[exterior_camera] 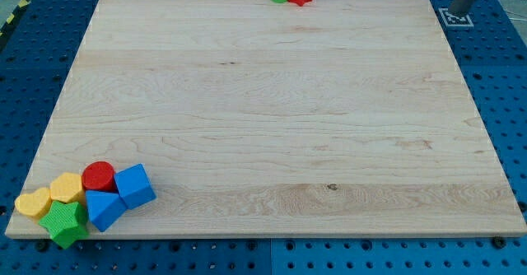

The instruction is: Place your hand on the center of the board

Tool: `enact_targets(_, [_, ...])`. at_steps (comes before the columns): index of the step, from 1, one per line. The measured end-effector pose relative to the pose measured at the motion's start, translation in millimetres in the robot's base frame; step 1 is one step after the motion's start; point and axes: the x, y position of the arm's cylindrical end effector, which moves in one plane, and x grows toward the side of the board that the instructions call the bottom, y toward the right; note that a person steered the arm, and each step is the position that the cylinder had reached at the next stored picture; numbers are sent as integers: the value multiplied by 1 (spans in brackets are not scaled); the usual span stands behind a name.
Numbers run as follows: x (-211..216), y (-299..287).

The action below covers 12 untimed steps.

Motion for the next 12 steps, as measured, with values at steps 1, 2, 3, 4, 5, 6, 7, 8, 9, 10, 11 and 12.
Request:
enact_targets(1, [5,0])
enact_targets(2, [11,0])
enact_targets(3, [16,0])
enact_targets(4, [23,0])
enact_targets(5, [46,0])
enact_targets(6, [55,-7])
enact_targets(7, [55,-22])
enact_targets(8, [55,-43])
enact_targets(9, [52,-67])
enact_targets(10, [46,-88])
enact_targets(11, [44,-112])
enact_targets(12, [44,-140])
